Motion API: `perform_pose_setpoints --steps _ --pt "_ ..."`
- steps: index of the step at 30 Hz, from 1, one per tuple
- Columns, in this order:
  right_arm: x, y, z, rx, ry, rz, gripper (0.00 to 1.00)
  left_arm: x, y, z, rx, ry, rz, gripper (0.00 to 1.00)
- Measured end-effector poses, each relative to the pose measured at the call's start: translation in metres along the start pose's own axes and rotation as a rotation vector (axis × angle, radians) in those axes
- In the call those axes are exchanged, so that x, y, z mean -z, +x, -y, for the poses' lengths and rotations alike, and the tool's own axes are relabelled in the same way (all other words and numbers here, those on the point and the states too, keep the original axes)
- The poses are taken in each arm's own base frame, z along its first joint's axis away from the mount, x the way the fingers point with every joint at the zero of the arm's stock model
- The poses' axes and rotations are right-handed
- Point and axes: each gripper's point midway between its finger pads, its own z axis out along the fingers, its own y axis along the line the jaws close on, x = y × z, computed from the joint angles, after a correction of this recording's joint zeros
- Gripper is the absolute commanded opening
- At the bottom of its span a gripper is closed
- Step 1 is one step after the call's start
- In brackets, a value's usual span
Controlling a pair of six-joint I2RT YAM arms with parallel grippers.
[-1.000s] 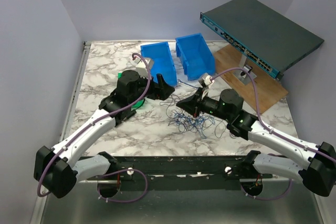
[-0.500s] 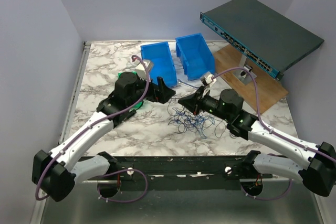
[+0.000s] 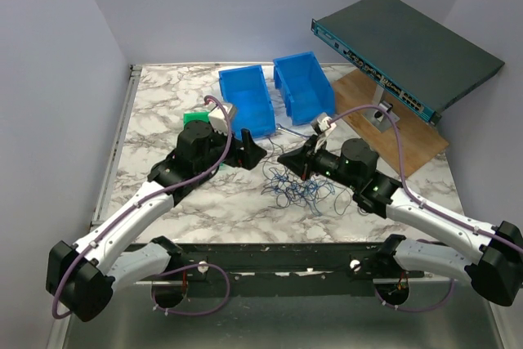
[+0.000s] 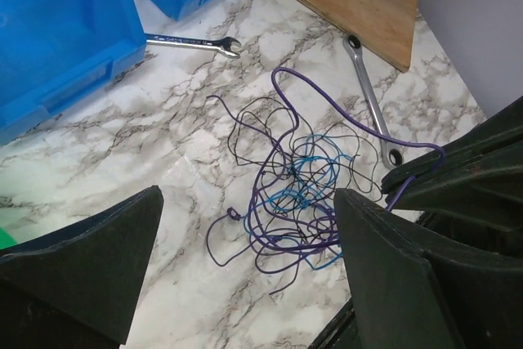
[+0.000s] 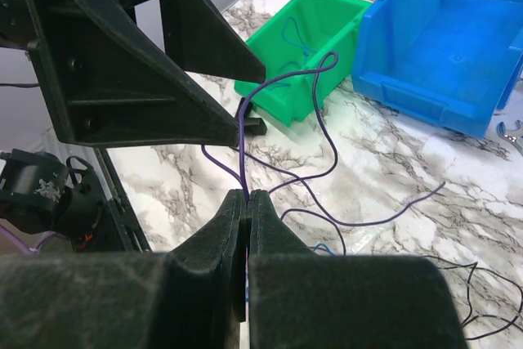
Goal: Untangle the cables
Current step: Untie the cable.
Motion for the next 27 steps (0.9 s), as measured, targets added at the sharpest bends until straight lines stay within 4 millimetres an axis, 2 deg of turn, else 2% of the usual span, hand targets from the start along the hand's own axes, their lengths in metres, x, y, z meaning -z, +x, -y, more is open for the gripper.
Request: perform_pose_setpoints --steps 5,13,15,16,18,19,20,21,22,23,24,27 --pt "0.000 0.001 -0.002 -0.001 -0.011 -0.006 0.01 -0.003 0.004 -0.005 -0.004 -0.015 -0.014 0.86" --pt "-0.002 0.010 -0.005 -0.004 -0.039 -0.037 0.01 -0.021 0.014 -0.012 0.002 -0.031 -0.071 0.83" --pt "-0.003 0.012 -0.005 -0.004 -0.044 -0.045 0.01 -0.027 0.014 -0.012 0.008 -0.020 -0.079 0.74" --pt "-0.004 0.013 -0.005 -0.004 -0.045 -0.050 0.01 -0.030 0.015 -0.011 0.015 -0.011 -0.083 0.66" --pt "-0.005 0.016 -0.005 -0.004 -0.045 -0.056 0.01 -0.036 0.016 -0.008 0.031 0.009 -0.092 0.45" --pt "-0.005 0.017 -0.004 -0.004 -0.045 -0.059 0.01 -0.040 0.017 -0.005 0.048 0.027 -0.095 0.29" --pt "-0.005 0.017 -0.004 -0.003 -0.045 -0.062 0.08 -0.044 0.017 -0.003 0.060 0.046 -0.099 0.15" --pt "-0.006 0.018 -0.004 -0.002 -0.044 -0.064 0.20 -0.044 0.017 -0.003 0.060 0.046 -0.099 0.01" --pt "-0.006 0.019 -0.004 0.000 -0.044 -0.065 0.42 -0.050 0.017 -0.003 0.076 0.053 -0.094 0.00" --pt "-0.006 0.019 -0.003 0.001 -0.044 -0.067 0.57 -0.052 0.017 -0.003 0.077 0.052 -0.094 0.00" --pt "-0.007 0.020 -0.003 -0.002 -0.045 -0.071 0.69 -0.054 0.016 -0.004 0.081 0.052 -0.086 0.00" --pt "-0.011 0.028 0.001 0.003 -0.037 -0.087 0.85 -0.055 0.006 -0.008 0.096 0.045 -0.051 0.00"
